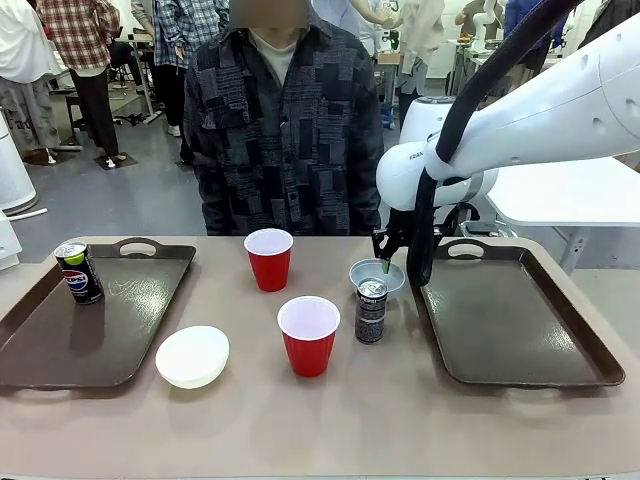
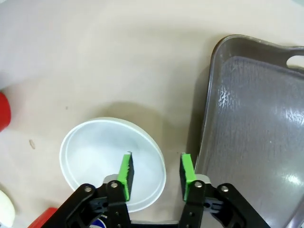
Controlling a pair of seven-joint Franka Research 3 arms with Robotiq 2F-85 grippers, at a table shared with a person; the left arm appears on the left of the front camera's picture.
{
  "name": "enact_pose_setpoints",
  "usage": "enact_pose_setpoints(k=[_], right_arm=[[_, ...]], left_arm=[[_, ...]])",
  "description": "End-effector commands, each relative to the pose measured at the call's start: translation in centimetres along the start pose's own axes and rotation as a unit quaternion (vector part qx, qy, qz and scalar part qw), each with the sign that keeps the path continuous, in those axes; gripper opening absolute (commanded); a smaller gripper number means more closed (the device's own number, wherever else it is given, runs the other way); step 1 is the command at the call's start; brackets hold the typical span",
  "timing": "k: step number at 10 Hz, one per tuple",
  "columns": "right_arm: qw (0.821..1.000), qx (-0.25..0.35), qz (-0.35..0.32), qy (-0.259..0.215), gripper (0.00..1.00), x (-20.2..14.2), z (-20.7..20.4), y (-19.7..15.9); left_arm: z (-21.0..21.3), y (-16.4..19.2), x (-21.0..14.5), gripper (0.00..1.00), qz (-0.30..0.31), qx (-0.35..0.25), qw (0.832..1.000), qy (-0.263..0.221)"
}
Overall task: Prepare tableware on both trays.
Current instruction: Pick up a Picnic Bowl from the table and place it on a Handle tray.
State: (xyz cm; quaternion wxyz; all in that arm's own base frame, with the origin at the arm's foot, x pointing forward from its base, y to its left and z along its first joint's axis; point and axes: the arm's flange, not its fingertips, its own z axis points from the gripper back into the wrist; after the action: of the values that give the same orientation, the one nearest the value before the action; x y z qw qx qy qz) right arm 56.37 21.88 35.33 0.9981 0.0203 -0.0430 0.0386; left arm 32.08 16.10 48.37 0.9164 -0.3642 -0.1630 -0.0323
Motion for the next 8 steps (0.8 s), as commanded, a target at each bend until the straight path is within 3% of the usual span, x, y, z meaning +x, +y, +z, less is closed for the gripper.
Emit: enact_pose_setpoints(k=[1, 4, 5, 8], right_arm=[[1.0, -0.022, -0.004, 0.004, 0.38, 0.49, 0.1, 0.35], [1.0, -0.016, -0.011, 0.011, 0.06, 0.67, 0.06, -0.01], [1.0, -0.016, -0.013, 0.01, 0.0, 0.74, 0.08, -0.05], [1.0, -0.012, -0.012, 0.009, 0.0, 0.58, 0.71, -0.23]], left_arm=[[0.09, -0.01, 0.08, 1.0, 0.001, -0.003, 1.0, -0.008], [0.09, -0.01, 0.08, 1.0, 0.001, -0.003, 1.0, -0.008], [0.09, -0.01, 0.08, 1.0, 0.001, -0.003, 1.0, -0.008], [0.09, -0.01, 0.08, 1.0, 0.001, -0.003, 1.0, -0.008]])
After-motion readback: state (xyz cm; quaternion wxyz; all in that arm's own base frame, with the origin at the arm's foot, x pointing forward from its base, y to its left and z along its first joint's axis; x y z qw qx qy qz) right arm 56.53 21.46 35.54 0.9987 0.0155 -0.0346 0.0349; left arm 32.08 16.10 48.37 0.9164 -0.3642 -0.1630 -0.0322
